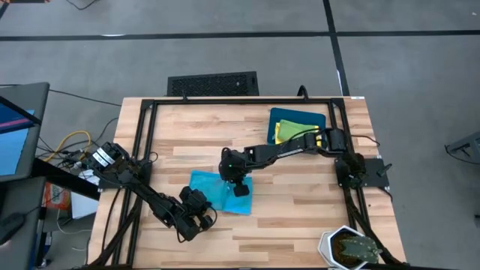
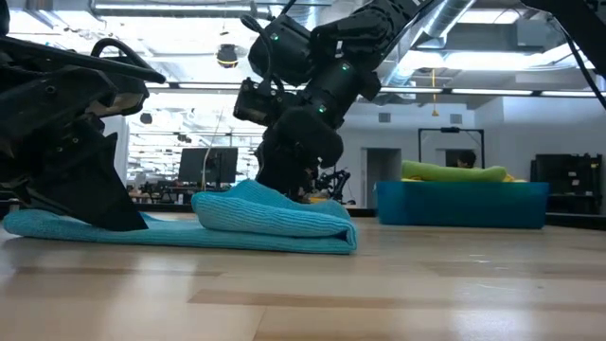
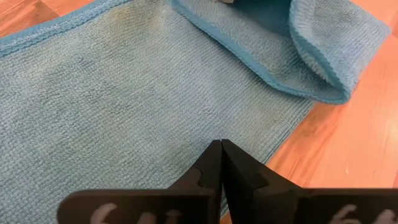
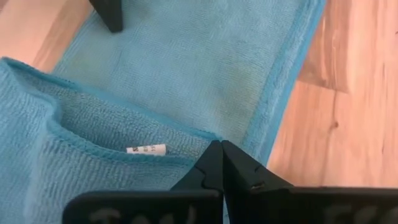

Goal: Fold microfiber towels
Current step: Fold the blue microfiber cloth

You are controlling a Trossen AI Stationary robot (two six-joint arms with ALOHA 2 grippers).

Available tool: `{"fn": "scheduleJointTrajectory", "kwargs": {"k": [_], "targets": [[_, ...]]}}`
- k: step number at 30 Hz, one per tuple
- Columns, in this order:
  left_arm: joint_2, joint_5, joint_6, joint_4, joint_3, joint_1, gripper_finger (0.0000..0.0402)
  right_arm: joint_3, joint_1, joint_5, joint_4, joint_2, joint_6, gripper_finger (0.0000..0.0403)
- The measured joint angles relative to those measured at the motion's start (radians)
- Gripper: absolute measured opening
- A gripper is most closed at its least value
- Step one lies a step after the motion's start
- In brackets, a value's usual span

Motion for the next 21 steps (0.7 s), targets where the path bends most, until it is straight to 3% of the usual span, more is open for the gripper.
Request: {"fn": "scheduleJointTrajectory", "kwargs": {"k": [6, 21], "targets": [[0.0, 0.0, 0.006, 0.0, 0.0, 0.0, 0.0, 0.0, 0.005, 0.001, -0.006, 0.0, -0.008, 0.0025], [0.0, 0.003, 0.013, 0.0, 0.0, 0.0, 0.0, 0.001, -0.002, 0.055, -0.013, -0.007, 0.063, 0.0125]]}}
